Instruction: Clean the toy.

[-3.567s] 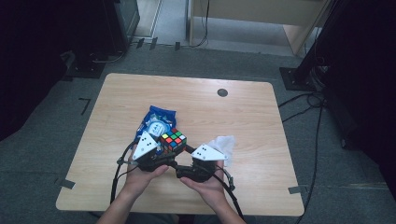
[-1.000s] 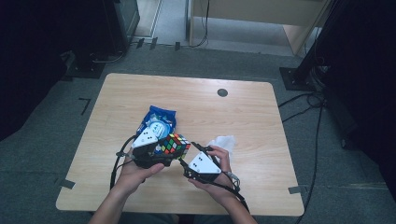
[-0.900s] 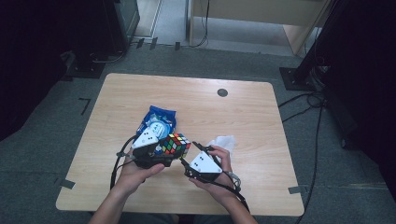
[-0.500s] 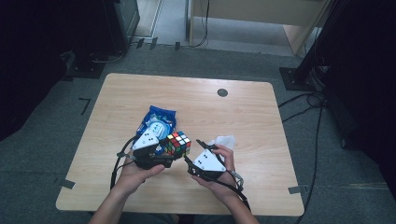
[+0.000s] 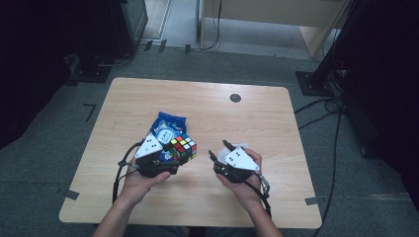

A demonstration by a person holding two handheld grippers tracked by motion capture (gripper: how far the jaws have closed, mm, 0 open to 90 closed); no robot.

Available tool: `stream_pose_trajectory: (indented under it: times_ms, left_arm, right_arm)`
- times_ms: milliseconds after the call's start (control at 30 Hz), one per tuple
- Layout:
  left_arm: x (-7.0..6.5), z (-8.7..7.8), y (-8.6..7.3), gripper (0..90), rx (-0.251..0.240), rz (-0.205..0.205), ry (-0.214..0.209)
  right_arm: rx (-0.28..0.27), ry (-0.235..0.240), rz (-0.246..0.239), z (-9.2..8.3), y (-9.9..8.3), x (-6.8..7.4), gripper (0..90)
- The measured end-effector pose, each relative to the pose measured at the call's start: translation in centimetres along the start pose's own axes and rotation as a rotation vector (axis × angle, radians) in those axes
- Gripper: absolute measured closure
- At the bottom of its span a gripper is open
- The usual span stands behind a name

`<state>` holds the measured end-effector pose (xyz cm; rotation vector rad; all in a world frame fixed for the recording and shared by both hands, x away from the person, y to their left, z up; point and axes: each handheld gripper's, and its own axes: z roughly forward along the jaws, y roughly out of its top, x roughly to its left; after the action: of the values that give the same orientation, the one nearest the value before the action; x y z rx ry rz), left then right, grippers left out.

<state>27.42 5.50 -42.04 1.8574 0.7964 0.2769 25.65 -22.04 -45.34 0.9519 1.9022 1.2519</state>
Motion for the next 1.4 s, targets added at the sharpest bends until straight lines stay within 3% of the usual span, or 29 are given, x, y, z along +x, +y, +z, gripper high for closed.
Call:
stream_pose_trajectory:
  times_ms: [100,233,367,467,567,700,867,967,1133,1233,1300,1400]
  left_arm:
    - [0.0,0.0,0.0,34.0,-0.002,0.002,0.005]
    - [0.0,0.0,-0.1,34.0,0.003,0.007,0.010]
    - [0.0,0.1,-0.2,34.0,0.007,0.010,0.015]
    - [0.0,0.2,-0.2,34.0,0.007,0.011,0.013]
    - [-0.1,0.2,-0.3,34.0,0.008,0.017,0.016]
    - [-0.1,0.2,-0.3,34.0,0.007,0.019,0.017]
    - [-0.2,0.2,-0.3,34.0,0.000,0.023,0.017]
    - [-0.3,0.3,-0.3,34.0,0.000,0.028,0.015]
    - [-0.7,0.5,-0.5,34.0,0.002,0.048,0.013]
    - [-0.8,0.7,-0.5,34.0,0.004,0.065,0.012]
    - [-1.0,0.8,-0.6,34.0,0.003,0.092,0.014]
    - [-1.2,1.0,-0.8,34.0,0.014,0.110,0.021]
  right_arm:
    - [0.070,-0.004,0.095,0.1,-0.5,-2.1,47.9]
    - [0.190,0.026,0.148,0.7,-1.7,-3.9,48.0]
    - [0.286,0.001,0.195,1.4,-3.5,-4.4,48.7]
    - [0.340,-0.029,0.194,2.1,-4.6,-4.3,48.7]
    - [0.368,-0.024,0.227,2.5,-5.3,-4.7,49.4]
    - [0.412,0.000,0.230,3.0,-6.2,-4.8,49.7]
    - [0.400,0.017,0.209,3.2,-6.6,-5.1,52.5]
    - [0.369,0.016,0.208,3.1,-6.9,-5.2,62.7]
    - [0.357,-0.001,0.268,2.8,-7.2,-5.7,84.5]
    - [0.362,-0.010,0.264,2.6,-7.0,-5.7,88.0]
    - [0.333,-0.009,0.247,2.1,-6.4,-5.5,88.4]
    - [0.244,0.018,0.267,1.2,-4.6,-5.4,88.5]
